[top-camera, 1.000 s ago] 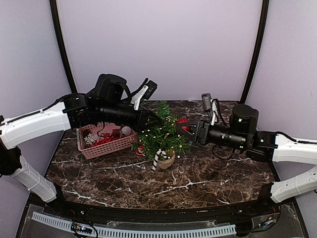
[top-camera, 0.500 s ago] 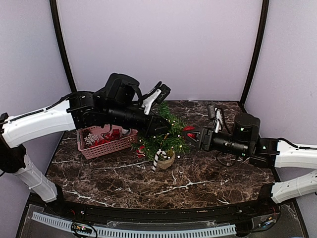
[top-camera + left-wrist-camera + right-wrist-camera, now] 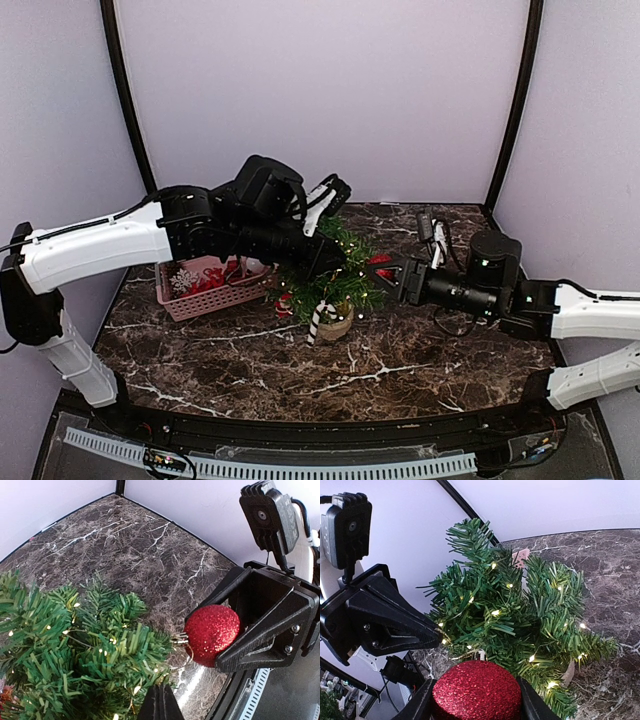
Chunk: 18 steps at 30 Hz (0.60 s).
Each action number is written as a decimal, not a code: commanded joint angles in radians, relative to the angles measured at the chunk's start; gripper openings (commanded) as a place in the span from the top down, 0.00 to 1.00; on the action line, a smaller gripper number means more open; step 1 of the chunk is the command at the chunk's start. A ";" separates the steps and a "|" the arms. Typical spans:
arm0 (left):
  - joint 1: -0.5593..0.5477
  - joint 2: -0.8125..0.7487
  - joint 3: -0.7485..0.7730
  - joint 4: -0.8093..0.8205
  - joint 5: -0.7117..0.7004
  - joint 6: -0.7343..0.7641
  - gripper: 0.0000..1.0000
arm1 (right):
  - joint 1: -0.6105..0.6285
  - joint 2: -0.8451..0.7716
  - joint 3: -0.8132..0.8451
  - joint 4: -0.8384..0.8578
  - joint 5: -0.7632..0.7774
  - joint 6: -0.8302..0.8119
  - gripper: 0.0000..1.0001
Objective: Decorate the small christmas tree
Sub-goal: Hang the ornament ball on the branch.
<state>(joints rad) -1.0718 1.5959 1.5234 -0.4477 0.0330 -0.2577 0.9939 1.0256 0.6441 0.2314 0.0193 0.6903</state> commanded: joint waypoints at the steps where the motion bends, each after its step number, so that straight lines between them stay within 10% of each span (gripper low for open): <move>1: -0.007 -0.014 0.024 -0.015 -0.102 -0.025 1.00 | -0.011 -0.006 -0.019 0.036 0.015 0.006 0.60; 18: -0.007 0.006 0.035 -0.017 -0.099 -0.041 1.00 | -0.046 0.039 0.001 0.073 -0.014 0.000 0.60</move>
<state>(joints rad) -1.0756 1.5970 1.5322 -0.4515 -0.0505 -0.2909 0.9627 1.0515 0.6327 0.2459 0.0189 0.6907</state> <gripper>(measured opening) 0.011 0.478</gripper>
